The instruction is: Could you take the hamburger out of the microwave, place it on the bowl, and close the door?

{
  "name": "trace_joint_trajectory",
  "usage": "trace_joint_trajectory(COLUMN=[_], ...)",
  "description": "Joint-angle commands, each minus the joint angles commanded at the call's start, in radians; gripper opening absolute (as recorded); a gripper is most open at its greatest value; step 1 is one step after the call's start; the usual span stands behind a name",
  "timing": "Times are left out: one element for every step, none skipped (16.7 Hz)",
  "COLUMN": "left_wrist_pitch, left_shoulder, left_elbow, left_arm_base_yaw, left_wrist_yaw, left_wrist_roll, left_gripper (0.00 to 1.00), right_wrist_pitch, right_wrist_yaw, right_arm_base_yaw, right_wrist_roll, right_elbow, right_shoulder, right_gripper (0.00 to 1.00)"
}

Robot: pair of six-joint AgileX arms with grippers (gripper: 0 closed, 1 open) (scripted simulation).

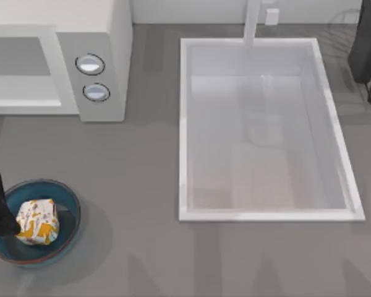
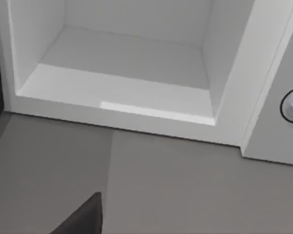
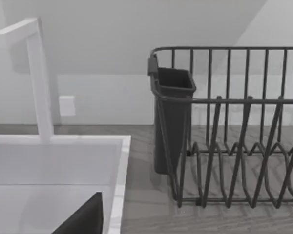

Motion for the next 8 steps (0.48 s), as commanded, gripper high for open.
trace_joint_trajectory(left_wrist_pitch=[0.042, 0.077, 0.104, 0.123, 0.132, 0.132, 0.132, 0.132], left_shoulder=[-0.046, -0.083, -0.111, -0.129, -0.138, -0.138, -0.138, -0.138], left_elbow=[-0.020, -0.036, -0.047, -0.054, -0.058, -0.058, -0.058, -0.058], left_arm_base_yaw=[0.013, 0.023, 0.031, 0.036, 0.039, 0.039, 0.039, 0.039], left_wrist_yaw=[0.017, 0.031, 0.041, 0.047, 0.051, 0.051, 0.051, 0.051], left_wrist_roll=[0.052, 0.095, 0.126, 0.147, 0.157, 0.157, 0.157, 0.157], left_gripper=[1.00, 1.00, 1.00, 1.00, 1.00, 1.00, 1.00, 1.00], right_wrist_pitch=[0.000, 0.000, 0.000, 0.000, 0.000, 0.000, 0.000, 0.000], right_wrist_yaw=[0.000, 0.000, 0.000, 0.000, 0.000, 0.000, 0.000, 0.000], right_arm_base_yaw=[0.000, 0.000, 0.000, 0.000, 0.000, 0.000, 0.000, 0.000], right_wrist_roll=[0.000, 0.000, 0.000, 0.000, 0.000, 0.000, 0.000, 0.000], right_elbow=[0.000, 0.000, 0.000, 0.000, 0.000, 0.000, 0.000, 0.000], right_shoulder=[0.000, 0.000, 0.000, 0.000, 0.000, 0.000, 0.000, 0.000], right_gripper=[1.00, 1.00, 1.00, 1.00, 1.00, 1.00, 1.00, 1.00])
